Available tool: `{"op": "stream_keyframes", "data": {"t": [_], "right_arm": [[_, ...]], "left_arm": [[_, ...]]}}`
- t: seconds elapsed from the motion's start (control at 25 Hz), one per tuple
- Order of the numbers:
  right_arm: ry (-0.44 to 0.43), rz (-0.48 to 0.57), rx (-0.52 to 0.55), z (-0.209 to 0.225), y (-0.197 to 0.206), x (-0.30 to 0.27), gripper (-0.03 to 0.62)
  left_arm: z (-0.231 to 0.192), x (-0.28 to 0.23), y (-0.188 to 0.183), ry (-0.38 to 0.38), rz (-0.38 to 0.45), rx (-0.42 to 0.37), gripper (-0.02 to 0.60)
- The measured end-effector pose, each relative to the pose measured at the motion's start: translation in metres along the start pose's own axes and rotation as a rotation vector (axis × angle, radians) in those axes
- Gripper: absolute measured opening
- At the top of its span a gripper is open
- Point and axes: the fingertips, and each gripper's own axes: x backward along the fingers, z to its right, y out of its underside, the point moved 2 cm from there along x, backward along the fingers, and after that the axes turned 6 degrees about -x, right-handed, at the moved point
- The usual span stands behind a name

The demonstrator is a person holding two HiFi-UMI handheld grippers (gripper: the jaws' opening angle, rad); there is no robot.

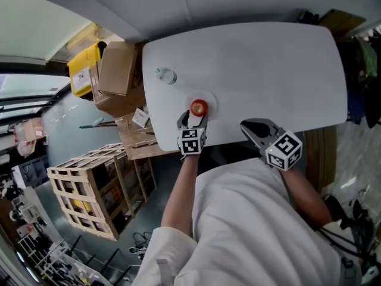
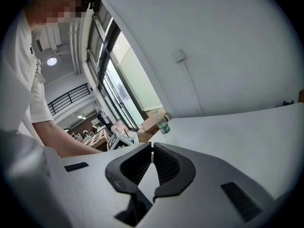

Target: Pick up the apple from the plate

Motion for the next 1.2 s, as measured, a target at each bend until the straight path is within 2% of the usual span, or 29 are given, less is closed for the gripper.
{"op": "stream_keyframes", "data": {"t": [0.4, 0.6, 0.64, 0.92, 1.2], "right_arm": [[0.013, -0.004, -0.023, 0.02, 0.001, 0.012, 0.038], [0.014, -0.016, -0.033, 0.025, 0.005, 0.015, 0.038], [0.014, -0.018, -0.033, 0.026, 0.006, 0.016, 0.038], [0.011, -0.02, -0.038, 0.03, 0.006, 0.013, 0.038], [0.006, -0.005, -0.014, 0.008, 0.003, 0.004, 0.038]], "left_arm": [[-0.004, -0.034, 0.014, -0.05, -0.097, 0.005, 0.373], [-0.009, -0.045, 0.022, -0.067, -0.157, 0.009, 0.374], [-0.01, -0.047, 0.022, -0.068, -0.163, 0.015, 0.356], [0.0, -0.041, 0.011, -0.019, -0.129, 0.016, 0.341], [0.006, -0.011, -0.003, 0.029, -0.062, 0.035, 0.339]]}}
